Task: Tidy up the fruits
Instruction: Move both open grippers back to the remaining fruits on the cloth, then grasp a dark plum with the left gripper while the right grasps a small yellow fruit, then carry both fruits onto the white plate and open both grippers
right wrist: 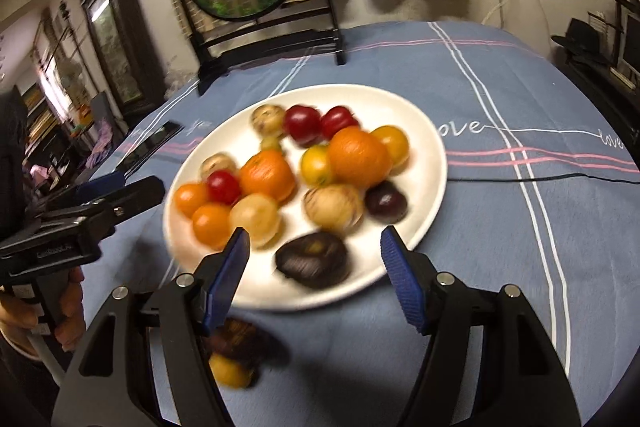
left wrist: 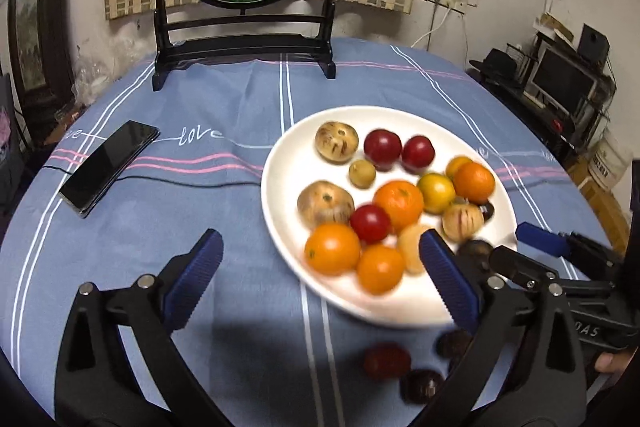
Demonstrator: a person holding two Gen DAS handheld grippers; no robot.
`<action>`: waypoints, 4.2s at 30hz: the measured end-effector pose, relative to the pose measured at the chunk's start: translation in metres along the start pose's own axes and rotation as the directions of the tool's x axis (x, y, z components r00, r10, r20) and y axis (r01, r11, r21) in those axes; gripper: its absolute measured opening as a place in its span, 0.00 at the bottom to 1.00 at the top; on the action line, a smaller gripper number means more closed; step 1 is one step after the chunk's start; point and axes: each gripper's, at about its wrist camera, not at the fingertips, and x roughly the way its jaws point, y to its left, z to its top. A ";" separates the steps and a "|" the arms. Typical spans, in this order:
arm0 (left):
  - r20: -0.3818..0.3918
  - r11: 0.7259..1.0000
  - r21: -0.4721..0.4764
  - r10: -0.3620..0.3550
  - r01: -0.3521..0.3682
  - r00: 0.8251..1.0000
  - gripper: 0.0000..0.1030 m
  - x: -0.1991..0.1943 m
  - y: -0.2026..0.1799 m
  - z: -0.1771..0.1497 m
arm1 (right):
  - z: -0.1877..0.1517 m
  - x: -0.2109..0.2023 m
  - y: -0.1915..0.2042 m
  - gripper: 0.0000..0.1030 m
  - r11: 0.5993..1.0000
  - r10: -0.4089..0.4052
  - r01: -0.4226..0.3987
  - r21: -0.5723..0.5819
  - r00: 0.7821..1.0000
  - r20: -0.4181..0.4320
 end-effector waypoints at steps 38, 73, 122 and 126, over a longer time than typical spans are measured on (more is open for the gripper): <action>-0.117 0.998 -0.003 -0.069 0.069 0.991 0.97 -0.023 0.006 -0.074 | -0.065 0.010 0.071 0.29 0.962 -0.084 0.034 -0.270 0.981 -0.176; -0.209 0.980 0.098 -0.151 0.174 0.966 0.28 -0.010 -0.058 -0.087 | -0.077 -0.025 0.018 0.28 0.988 -0.052 0.030 -0.151 0.988 -0.148; -0.001 0.999 -0.005 -0.049 0.049 0.999 0.87 0.041 -0.015 0.023 | 0.028 0.022 0.002 0.57 1.000 -0.008 0.008 -0.007 1.000 0.026; -0.003 0.999 0.007 -0.040 0.040 0.999 0.90 0.039 -0.017 0.021 | 0.027 0.021 0.000 0.58 1.000 -0.012 0.012 -0.007 1.000 0.024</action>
